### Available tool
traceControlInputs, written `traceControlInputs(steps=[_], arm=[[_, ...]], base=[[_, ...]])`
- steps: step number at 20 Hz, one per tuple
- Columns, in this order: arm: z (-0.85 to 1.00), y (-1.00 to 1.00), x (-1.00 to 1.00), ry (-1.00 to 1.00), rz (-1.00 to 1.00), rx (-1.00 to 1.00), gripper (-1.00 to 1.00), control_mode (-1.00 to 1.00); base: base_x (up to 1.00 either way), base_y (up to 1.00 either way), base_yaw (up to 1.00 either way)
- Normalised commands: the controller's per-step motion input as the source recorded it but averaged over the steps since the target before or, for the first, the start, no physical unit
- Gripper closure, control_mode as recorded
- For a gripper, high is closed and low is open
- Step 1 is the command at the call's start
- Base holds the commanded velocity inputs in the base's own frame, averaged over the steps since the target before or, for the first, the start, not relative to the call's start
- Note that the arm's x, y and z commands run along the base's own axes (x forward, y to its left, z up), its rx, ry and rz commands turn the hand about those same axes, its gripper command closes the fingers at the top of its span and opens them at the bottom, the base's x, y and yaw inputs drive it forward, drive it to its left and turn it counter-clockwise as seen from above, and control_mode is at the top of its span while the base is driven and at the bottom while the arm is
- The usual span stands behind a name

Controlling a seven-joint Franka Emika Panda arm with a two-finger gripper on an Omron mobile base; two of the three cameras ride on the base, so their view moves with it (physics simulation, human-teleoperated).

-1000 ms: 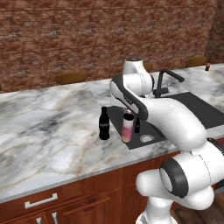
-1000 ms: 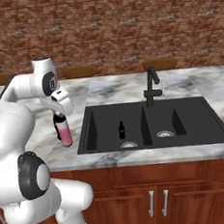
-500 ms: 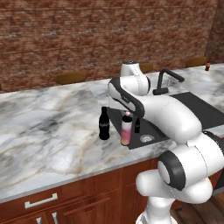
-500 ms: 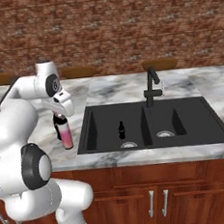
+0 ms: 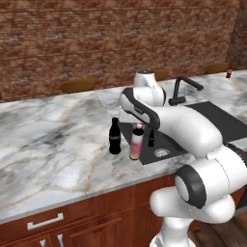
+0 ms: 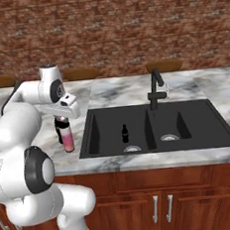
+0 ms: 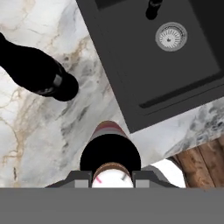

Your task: Place the large bottle from the dining counter next to the other large bottle outside the sink, and place the small bottle from the dining counter next to the other small bottle inside the sink.

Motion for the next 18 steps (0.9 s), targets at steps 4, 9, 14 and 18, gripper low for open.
traceControlInputs(steps=[4, 9, 14, 18], arm=[[0.0, 0.0, 0.0, -0.07, 0.24, 0.01, 1.0, -1.0], [-0.08, 0.13, 0.07, -0.01, 0.09, 0.0, 1.0, -1.0], [-0.22, 0.35, 0.03, 0.0, 0.06, 0.0, 1.0, -1.0], [-0.17, 0.31, 0.0, 0.01, 0.02, 0.0, 1.0, -1.0]], base=[[0.0, 0.0, 0.0], [0.0, 0.0, 0.0], [0.0, 0.0, 0.0], [0.0, 0.0, 0.0]])
